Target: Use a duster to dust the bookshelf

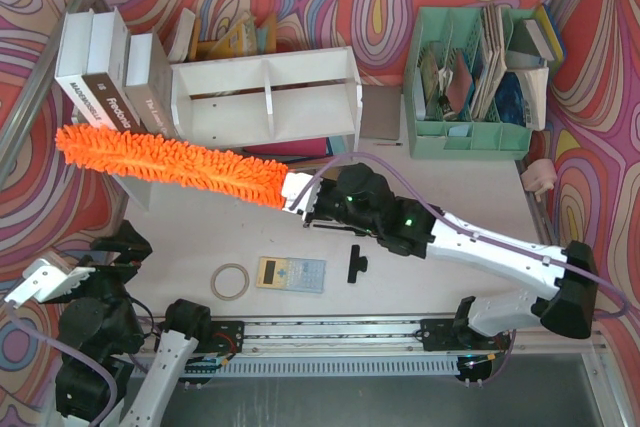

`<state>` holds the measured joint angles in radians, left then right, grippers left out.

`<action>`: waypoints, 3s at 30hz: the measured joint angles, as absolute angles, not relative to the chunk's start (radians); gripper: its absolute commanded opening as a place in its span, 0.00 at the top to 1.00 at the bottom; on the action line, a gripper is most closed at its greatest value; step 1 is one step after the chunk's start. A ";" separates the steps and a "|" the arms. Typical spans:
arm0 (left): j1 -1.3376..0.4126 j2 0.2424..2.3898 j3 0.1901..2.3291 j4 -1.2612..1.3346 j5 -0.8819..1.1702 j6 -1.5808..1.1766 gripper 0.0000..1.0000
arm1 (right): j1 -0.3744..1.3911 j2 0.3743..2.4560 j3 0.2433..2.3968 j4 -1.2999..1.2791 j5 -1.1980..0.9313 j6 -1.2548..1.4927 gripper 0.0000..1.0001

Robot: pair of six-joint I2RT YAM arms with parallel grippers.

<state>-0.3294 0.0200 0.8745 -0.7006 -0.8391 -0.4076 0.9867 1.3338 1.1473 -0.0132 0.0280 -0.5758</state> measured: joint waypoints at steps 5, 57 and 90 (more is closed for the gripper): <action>-0.329 0.028 0.875 -0.701 -0.842 -0.408 0.01 | 0.987 1.268 1.147 -0.030 0.025 -0.575 1.00; -0.329 0.084 0.874 -0.701 -0.841 -0.407 0.02 | 0.981 1.241 1.036 -0.015 0.005 -0.477 1.00; -0.329 0.103 0.867 -0.700 -0.831 -0.370 0.02 | 0.981 1.232 1.171 -0.165 -0.057 -0.445 1.00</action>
<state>-0.3294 0.1028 0.8665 -0.6998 -0.8310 -0.3698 0.9813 1.2316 1.1713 -0.1650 -0.0574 -0.4446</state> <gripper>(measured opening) 0.984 0.339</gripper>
